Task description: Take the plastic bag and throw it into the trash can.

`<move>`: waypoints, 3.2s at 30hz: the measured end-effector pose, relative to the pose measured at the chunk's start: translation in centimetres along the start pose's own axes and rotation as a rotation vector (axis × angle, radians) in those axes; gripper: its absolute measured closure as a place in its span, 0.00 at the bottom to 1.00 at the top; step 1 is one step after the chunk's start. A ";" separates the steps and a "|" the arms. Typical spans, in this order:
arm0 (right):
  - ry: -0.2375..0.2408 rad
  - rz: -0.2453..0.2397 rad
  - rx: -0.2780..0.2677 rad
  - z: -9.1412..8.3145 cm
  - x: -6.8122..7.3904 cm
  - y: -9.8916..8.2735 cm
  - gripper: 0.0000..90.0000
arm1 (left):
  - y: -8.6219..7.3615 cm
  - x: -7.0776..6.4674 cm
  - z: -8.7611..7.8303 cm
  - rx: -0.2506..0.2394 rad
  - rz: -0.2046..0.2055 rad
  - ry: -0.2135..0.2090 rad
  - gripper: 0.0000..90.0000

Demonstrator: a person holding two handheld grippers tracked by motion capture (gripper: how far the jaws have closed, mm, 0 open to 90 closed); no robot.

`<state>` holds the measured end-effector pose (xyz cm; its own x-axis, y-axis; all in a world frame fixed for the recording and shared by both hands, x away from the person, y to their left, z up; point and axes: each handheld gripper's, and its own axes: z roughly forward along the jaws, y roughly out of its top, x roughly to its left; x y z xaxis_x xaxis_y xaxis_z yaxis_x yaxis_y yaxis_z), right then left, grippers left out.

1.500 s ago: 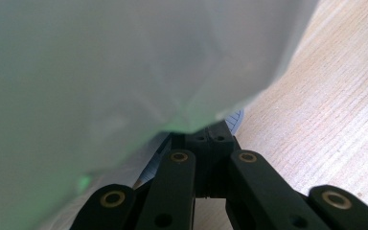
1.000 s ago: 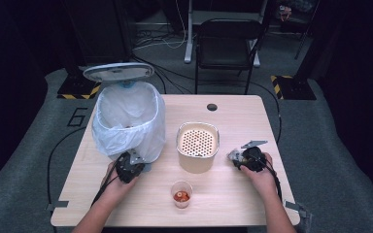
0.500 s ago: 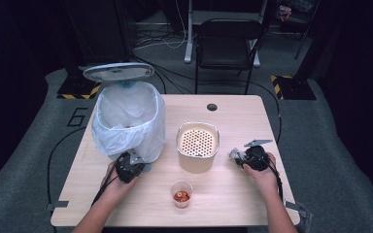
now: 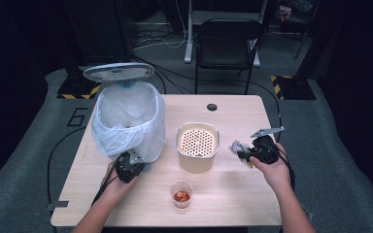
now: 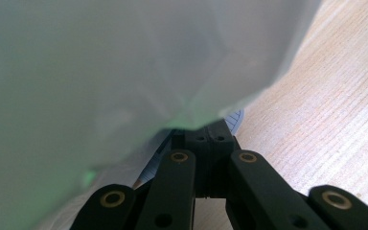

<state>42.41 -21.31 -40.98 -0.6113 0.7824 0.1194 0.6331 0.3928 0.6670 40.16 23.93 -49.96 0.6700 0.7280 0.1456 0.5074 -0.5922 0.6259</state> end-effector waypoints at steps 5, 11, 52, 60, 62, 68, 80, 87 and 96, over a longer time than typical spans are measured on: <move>0.019 -0.004 -0.006 -1.6 0.5 1.0 0.81 | 0.0 0.0 0.0 0.004 0.000 0.000 1.00; 0.040 0.004 -0.026 -2.5 1.1 1.9 0.81 | 0.0 -0.1 0.0 0.005 0.005 0.006 1.00; 0.200 -0.313 -0.064 -1.0 12.8 16.9 0.81 | 0.0 -0.3 0.1 -0.003 -0.023 0.015 1.00; 0.220 -0.394 -0.062 0.1 16.2 20.0 0.80 | 0.0 -0.2 0.0 0.004 -0.019 0.012 1.00; 0.226 -0.399 -0.064 0.4 16.8 20.5 0.80 | 0.0 -0.2 0.1 -0.001 -0.013 0.013 1.00; 0.245 -0.420 -0.079 1.5 18.5 22.0 0.80 | 0.0 -0.2 0.0 0.004 -0.016 0.011 1.00; 0.235 -0.427 -0.082 3.7 20.8 24.9 0.80 | 0.1 -0.1 0.0 0.013 -0.013 0.004 1.00; 0.215 -0.438 -0.124 4.9 22.2 25.8 0.79 | 0.1 -0.1 0.0 0.014 -0.015 0.002 1.00; 0.199 -0.423 -0.187 6.8 23.3 25.5 0.78 | 0.1 -0.2 0.0 0.009 -0.019 0.006 1.00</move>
<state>47.61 10.22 -26.18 -0.8862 0.4588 -0.0642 0.2253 0.5480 0.8056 40.05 23.72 -49.96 0.6568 0.7412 0.1387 0.5247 -0.5814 0.6218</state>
